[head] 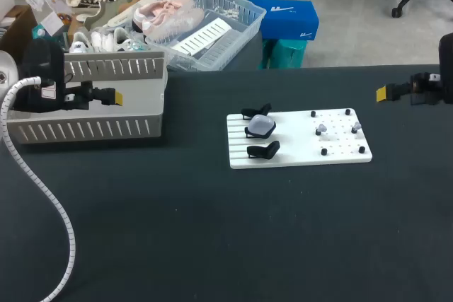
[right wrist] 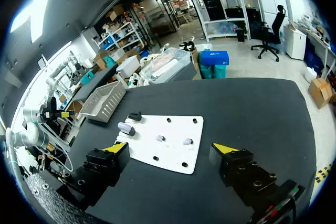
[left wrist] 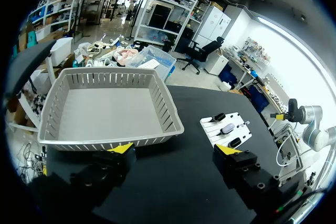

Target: Pick up each earbud case from the left stands, insert the matching earbuds, close the lid, and place the case in the box.

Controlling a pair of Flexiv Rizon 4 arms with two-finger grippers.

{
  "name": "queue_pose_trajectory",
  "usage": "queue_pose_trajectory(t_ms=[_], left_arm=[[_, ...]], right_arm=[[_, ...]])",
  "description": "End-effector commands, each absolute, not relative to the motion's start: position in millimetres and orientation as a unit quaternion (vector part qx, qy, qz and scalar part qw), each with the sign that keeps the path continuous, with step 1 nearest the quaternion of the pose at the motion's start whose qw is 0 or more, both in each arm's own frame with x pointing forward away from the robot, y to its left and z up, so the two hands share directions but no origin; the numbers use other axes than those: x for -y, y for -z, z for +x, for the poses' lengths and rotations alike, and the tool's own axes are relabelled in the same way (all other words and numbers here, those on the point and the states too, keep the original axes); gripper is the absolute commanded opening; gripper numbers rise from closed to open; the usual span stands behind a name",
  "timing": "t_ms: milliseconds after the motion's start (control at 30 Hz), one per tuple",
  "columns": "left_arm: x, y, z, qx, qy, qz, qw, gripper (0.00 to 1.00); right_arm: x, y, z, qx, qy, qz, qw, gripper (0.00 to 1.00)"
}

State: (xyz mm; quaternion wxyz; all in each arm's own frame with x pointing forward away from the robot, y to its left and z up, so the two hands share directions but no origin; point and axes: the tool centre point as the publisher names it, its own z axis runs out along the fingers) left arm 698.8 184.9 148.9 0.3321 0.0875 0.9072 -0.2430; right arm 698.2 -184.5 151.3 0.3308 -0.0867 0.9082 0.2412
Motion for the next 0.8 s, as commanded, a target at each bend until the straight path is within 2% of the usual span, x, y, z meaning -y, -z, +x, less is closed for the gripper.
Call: queue_pose_trajectory(t_ms=[33,467,800], left_arm=[[-185,-150,700,-0.908,0.242,0.088,0.33,1.0],[-185,-150,700,-0.908,0.242,0.088,0.33,1.0],[-165,-167,680,-0.813,0.249,0.29,0.439,1.0]], right_arm=[[185,-151,699,-0.908,-0.243,-0.088,0.331,1.0],[185,-151,699,-0.908,-0.243,-0.088,0.331,1.0],[185,-151,699,-0.908,-0.243,-0.088,0.331,1.0]])
